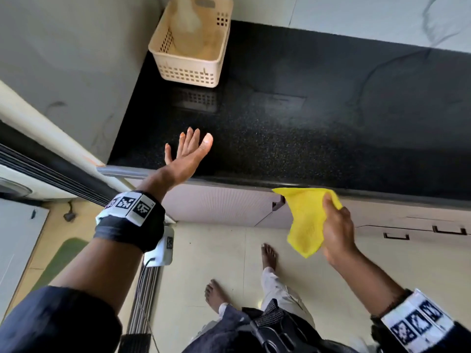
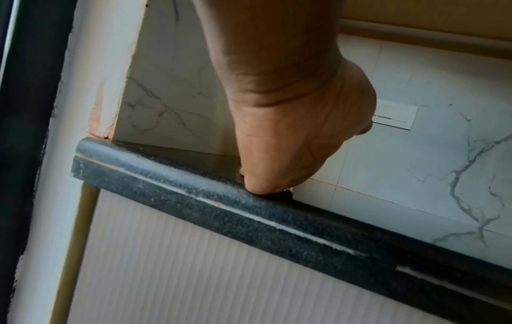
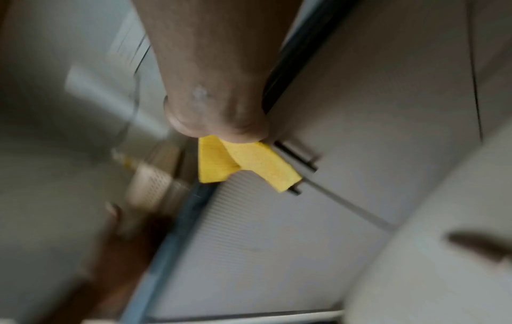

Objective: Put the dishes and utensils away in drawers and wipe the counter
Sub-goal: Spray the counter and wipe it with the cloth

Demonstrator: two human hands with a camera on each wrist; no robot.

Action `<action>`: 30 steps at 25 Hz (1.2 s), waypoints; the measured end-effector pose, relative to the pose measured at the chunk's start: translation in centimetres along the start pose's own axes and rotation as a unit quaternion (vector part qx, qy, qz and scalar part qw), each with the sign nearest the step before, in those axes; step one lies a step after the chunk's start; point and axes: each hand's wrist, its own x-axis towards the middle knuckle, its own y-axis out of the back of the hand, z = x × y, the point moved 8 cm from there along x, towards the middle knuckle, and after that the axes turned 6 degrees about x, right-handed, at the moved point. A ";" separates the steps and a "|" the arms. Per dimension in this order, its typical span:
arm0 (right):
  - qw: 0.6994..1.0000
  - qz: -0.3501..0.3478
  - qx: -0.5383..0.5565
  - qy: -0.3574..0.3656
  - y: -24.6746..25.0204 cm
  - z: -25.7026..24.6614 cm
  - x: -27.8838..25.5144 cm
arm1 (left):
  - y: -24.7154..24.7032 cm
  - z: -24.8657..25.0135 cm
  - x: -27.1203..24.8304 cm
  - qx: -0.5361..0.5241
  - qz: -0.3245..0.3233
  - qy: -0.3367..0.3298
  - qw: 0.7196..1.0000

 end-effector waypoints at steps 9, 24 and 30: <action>0.949 0.015 -0.097 0.300 -8.9 -12.2 5.7 | -1.0 0.8 0.3 0.272 0.008 0.045 0.961; 0.382 -0.607 -0.584 0.381 -28.1 -3.4 8.9 | 1.0 5.0 5.3 0.005 0.232 0.166 0.958; 0.371 -0.607 -0.563 0.420 -34.7 -8.9 20.6 | -1.2 8.4 11.4 0.005 0.205 0.265 0.942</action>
